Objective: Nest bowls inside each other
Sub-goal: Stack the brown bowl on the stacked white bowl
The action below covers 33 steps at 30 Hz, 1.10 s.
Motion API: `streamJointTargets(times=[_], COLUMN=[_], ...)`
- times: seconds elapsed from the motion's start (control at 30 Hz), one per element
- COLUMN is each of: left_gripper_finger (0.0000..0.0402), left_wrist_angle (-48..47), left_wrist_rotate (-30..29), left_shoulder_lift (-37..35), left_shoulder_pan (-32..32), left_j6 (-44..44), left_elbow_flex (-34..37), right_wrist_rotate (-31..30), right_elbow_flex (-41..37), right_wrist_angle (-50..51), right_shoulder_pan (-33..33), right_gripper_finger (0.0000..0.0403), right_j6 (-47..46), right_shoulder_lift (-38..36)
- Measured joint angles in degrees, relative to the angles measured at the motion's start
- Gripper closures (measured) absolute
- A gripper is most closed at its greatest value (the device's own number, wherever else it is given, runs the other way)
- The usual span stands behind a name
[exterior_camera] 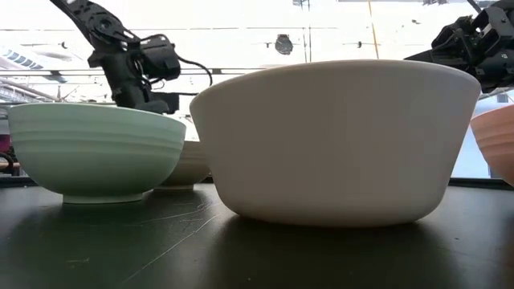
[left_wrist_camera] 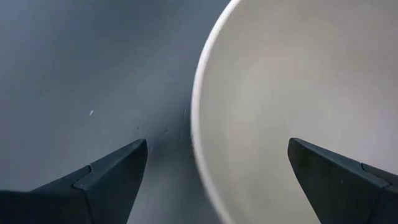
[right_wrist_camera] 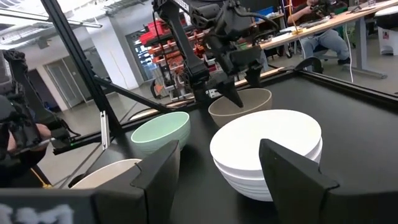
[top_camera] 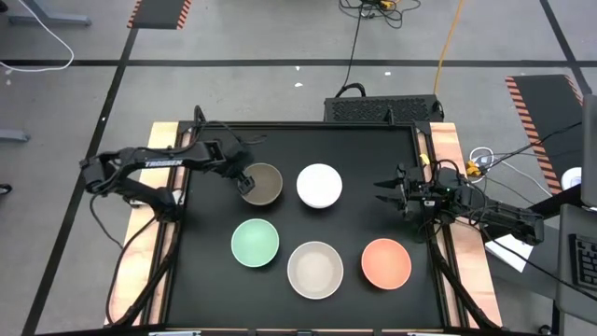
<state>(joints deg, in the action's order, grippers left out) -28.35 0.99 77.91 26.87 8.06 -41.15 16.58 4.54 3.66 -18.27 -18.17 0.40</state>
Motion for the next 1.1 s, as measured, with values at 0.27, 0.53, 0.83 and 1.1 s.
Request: streamJointTargets(times=[0.27, 0.53, 0.83, 1.1], left_gripper_finger=[0.0009, 0.0009, 0.0112, 0.0294], left_wrist_angle=[2.6, -0.1, -2.0, -2.2], left_wrist_rotate=[-0.1, -0.5, 3.7, 5.0], left_shoulder_lift=[2.3, 0.8, 0.8, 0.8], left_shoulder_pan=[0.0, 0.1, 0.1, 0.1], left_j6=[-1.5, -2.0, -2.6, -4.3], left_elbow_flex=[0.0, -2.8, -6.0, -6.0], right_wrist_rotate=[0.0, 0.0, 0.0, 0.0], right_elbow_flex=[0.0, 0.0, 0.0, 0.0], right_wrist_angle=[0.0, 0.0, 0.0, 0.0], right_shoulder_pan=[0.0, 0.0, 0.0, 0.0], right_gripper_finger=[0.0190, 0.0190, 0.0190, 0.0190], right_j6=[-0.2, 0.0, 0.0, -0.1], right_shoulder_lift=[0.0, 0.1, 0.2, 0.2])
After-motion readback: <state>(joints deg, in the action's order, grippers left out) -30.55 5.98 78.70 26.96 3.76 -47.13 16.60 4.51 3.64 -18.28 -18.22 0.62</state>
